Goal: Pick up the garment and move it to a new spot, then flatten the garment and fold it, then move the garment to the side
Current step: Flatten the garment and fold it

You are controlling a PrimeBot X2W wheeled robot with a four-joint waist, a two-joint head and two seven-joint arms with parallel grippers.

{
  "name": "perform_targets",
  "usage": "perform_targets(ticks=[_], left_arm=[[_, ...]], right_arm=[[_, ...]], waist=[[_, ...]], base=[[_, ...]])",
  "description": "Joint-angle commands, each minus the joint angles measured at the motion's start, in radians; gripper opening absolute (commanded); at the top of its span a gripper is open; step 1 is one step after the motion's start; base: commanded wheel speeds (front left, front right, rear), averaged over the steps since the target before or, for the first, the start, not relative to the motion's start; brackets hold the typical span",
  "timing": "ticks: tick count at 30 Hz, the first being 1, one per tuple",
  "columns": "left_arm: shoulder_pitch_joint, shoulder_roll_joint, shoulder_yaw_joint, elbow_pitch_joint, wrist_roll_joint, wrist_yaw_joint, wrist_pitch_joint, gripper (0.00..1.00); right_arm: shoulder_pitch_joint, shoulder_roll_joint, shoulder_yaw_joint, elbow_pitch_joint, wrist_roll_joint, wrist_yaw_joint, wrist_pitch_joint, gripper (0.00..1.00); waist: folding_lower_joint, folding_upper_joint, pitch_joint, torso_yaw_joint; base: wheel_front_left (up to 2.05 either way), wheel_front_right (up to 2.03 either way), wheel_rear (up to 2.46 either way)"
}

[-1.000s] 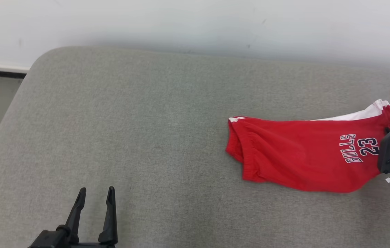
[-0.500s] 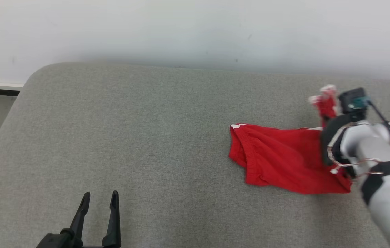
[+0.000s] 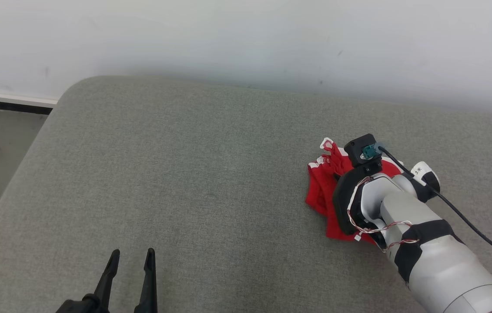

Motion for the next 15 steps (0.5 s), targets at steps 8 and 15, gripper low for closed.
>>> perform_targets(ticks=[8,15], left_arm=[[0.018,0.001,-0.002,0.001,-0.003,0.006,-0.002,1.0],[0.035,0.0,0.008,-0.002,0.0,0.009,-0.002,1.0]], right_arm=[[0.042,0.027,-0.044,-0.039,0.065,-0.003,-0.011,1.0],[0.066,-0.048,-0.128,-0.127,0.143,-0.003,-0.08,1.0]], waist=[[0.0001,-0.0001,-0.009,0.019],[0.0001,-0.0001,-0.033,-0.001]], base=[[0.0,0.0,0.0],[0.0,0.0,0.0]])
